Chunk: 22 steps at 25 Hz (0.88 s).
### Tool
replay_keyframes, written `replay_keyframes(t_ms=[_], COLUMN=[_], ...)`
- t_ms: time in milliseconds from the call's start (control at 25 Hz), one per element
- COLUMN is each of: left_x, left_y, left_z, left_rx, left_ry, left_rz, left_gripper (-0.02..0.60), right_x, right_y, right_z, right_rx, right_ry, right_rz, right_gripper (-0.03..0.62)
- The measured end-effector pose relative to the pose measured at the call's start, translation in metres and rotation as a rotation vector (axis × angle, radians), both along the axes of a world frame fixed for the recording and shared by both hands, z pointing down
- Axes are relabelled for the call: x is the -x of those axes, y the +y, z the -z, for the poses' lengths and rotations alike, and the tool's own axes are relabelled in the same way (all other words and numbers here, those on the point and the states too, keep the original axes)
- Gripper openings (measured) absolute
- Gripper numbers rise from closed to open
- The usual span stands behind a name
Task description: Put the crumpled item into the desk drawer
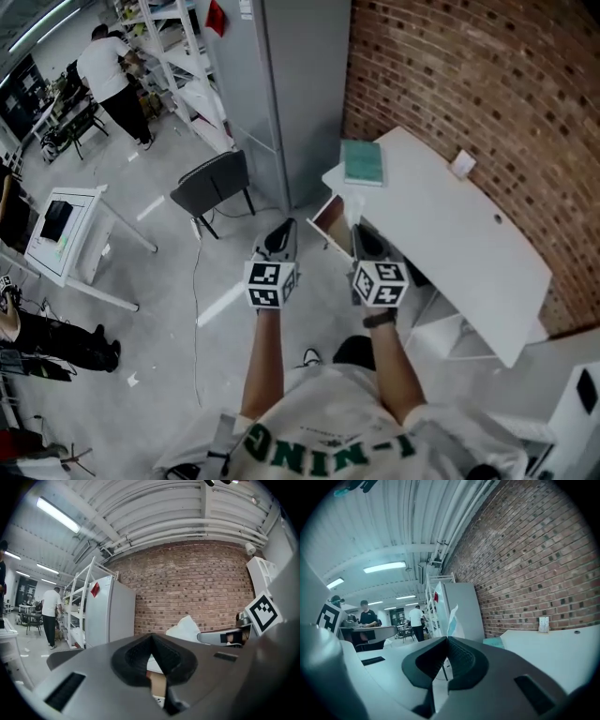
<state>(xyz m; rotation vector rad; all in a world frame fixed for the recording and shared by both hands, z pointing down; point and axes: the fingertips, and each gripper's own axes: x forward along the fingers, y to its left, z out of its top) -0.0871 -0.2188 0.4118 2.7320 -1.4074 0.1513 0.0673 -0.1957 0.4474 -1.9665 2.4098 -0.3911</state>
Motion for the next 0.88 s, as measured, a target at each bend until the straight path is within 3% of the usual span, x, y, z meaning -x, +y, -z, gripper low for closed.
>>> replay_keyframes(t_ms=[200, 360, 880], left_x=[-0.018, -0.037, -0.075], left_y=[-0.030, -0.059, -0.147], left_z=[-0.029, -0.054, -0.161], left_rx=[0.064, 0.098, 0.301], left_ry=[-0.010, -0.009, -0.033], left_rz=[-0.052, -0.072, -0.047], left_gripper=[-0.003, -0.003, -0.003], right_x=[-0.021, -0.031, -0.050], right_y=[-0.024, -0.047, -0.118], right_z=[-0.033, -0.062, -0.186], right_rx=[0.069, 0.124, 0.372], right_ry=[0.018, 0.018, 0.004], right_rz=[-0.052, -0.038, 0.017], right_gripper=[0.005, 0.005, 0.005])
